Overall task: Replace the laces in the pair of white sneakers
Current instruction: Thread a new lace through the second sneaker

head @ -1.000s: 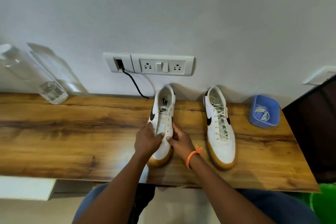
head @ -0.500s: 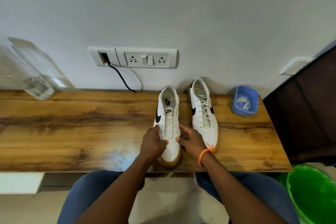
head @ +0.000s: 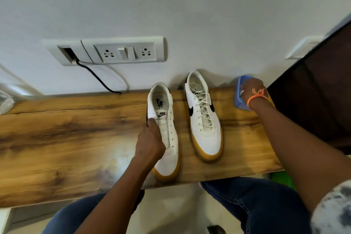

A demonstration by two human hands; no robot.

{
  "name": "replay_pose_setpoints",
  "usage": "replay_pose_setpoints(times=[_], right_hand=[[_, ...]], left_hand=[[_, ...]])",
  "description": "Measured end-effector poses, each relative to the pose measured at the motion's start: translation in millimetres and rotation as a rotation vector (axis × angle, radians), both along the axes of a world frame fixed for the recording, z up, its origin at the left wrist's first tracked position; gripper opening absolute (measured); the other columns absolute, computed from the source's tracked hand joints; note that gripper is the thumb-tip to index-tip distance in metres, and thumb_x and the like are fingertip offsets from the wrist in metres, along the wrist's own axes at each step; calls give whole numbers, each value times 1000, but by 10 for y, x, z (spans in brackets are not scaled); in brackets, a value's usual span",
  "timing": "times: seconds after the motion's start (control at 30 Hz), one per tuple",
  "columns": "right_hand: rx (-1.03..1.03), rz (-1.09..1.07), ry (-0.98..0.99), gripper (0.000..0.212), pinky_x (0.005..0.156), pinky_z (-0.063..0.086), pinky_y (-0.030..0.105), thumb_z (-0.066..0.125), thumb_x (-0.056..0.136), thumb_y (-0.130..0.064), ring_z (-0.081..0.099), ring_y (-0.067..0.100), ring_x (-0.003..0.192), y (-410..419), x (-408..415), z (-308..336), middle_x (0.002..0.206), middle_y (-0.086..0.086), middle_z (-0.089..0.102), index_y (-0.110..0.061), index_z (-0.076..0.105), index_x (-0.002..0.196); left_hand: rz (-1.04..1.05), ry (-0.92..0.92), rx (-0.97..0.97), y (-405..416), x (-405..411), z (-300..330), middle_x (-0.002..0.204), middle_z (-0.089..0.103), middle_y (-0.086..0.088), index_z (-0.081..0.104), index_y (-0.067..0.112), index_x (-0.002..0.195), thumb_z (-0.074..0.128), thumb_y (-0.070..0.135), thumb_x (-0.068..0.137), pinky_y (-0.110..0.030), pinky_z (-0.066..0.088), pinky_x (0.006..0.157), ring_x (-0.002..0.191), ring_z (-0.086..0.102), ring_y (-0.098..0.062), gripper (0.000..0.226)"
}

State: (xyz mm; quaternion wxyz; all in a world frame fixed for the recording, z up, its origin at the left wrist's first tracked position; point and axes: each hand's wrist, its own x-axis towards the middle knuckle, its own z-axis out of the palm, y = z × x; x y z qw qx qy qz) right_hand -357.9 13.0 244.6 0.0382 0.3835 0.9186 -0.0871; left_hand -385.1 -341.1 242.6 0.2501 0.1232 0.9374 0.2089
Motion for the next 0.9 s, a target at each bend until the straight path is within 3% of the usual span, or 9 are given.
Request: replay_pose_setpoints(times=[0.07, 0.2, 0.3, 0.47, 0.57, 0.63, 0.73, 0.8, 0.9], right_hand=[[-31, 93, -143, 24, 61, 45, 30, 48, 95, -6, 57, 28, 71, 121, -44, -67, 87, 17, 64, 2, 70, 101], [-30, 133, -260, 31, 50, 28, 29, 43, 100, -11, 38, 20, 56, 228, -104, -163, 62, 11, 47, 5, 66, 86], [-14, 168, -256, 41, 58, 34, 31, 46, 98, -5, 37, 20, 55, 340, -131, -350, 58, 8, 40, -8, 47, 57], [-39, 186, -181, 41, 64, 40, 36, 49, 97, -7, 43, 22, 58, 380, -167, -432, 58, 6, 43, -13, 42, 57], [-63, 137, -141, 27, 68, 47, 37, 51, 96, -5, 52, 28, 64, 401, -196, -439, 65, 13, 55, -1, 60, 71], [-51, 101, -79, 14, 76, 56, 44, 57, 91, -2, 63, 38, 78, 449, -196, -458, 83, 22, 67, 4, 70, 89], [5, 95, 38, 4, 76, 53, 38, 70, 80, -5, 64, 41, 86, 368, -122, -208, 88, 24, 69, -1, 73, 80], [-12, 16, 233, 3, 70, 44, 30, 73, 78, -7, 65, 39, 86, 267, -41, 64, 85, 23, 69, -4, 72, 78], [-160, -49, 581, 11, 68, 49, 35, 78, 76, -10, 65, 29, 75, -34, 107, 365, 79, 18, 70, -1, 73, 81]], left_hand=[[2, 8, -6, 45, -19, -11, 130, 45, -19, 34, 5, 131, 83, 4, 70, -44, 53, 89, 113, 56, -37, 79], [-11, -7, 3, 93, -52, -13, 133, 42, -20, 33, 5, 131, 85, 3, 68, -44, 51, 92, 115, 55, -39, 81], [-17, -15, 9, 83, -89, -13, 133, 42, -17, 33, 7, 131, 87, 6, 68, -44, 51, 93, 116, 54, -37, 83], [-36, -10, -6, 94, -107, 0, 133, 42, -16, 32, 8, 130, 88, 8, 67, -41, 51, 91, 116, 54, -37, 85], [-41, -21, -16, 100, -113, -10, 134, 41, -16, 31, 8, 132, 89, 8, 66, -41, 50, 91, 116, 54, -36, 88], [-43, -22, -30, 100, -125, -10, 135, 41, -16, 30, 8, 133, 89, 8, 65, -41, 50, 92, 117, 54, -36, 90], [-56, -33, -55, 88, -158, -10, 133, 43, -14, 31, 9, 133, 92, 12, 61, -40, 52, 90, 117, 55, -34, 95], [-79, -37, -70, 53, -194, 13, 129, 48, -11, 34, 11, 132, 94, 20, 59, -40, 54, 87, 114, 56, -31, 96], [-85, 59, -65, -6, -282, 53, 121, 55, -7, 45, 13, 125, 89, 31, 68, -36, 52, 77, 105, 58, -26, 75]])
